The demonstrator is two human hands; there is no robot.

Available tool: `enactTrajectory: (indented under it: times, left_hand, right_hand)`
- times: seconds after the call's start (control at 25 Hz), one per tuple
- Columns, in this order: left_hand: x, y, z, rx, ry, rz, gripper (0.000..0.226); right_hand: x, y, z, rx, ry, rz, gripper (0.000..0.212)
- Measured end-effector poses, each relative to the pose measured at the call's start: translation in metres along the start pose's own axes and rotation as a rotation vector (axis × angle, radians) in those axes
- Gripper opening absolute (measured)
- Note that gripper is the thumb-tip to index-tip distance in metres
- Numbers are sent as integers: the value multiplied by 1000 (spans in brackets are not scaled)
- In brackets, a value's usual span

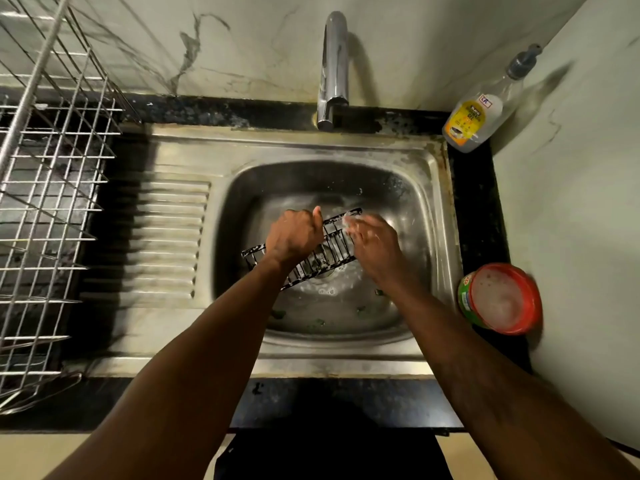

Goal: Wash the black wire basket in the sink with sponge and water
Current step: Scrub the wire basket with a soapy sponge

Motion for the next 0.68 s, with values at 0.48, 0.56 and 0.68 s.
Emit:
enactTrajectory:
  times: [0.48, 0.56, 0.68]
  left_hand:
    - [-5, -7, -11, 210, 53, -644, 53]
    - [-9, -8, -16, 272, -6, -672, 55]
    - [-15, -6, -22, 309, -104, -421, 63]
  right_hand:
    - [-48, -69, -2, 270, 4, 140, 24]
    - [-61, -70, 11, 210, 7, 227, 24]
    - [-77, -62, 18, 171, 23, 237, 23]
Point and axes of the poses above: each hand's wrist, its own z-axis towards the middle knuckle, its own y-axis out of the palm, x = y × z, the point moved 3 cm from there along z, towards the middle knuckle, and after that the axes turned 15 degrees about -x, right-handed, at the moved point
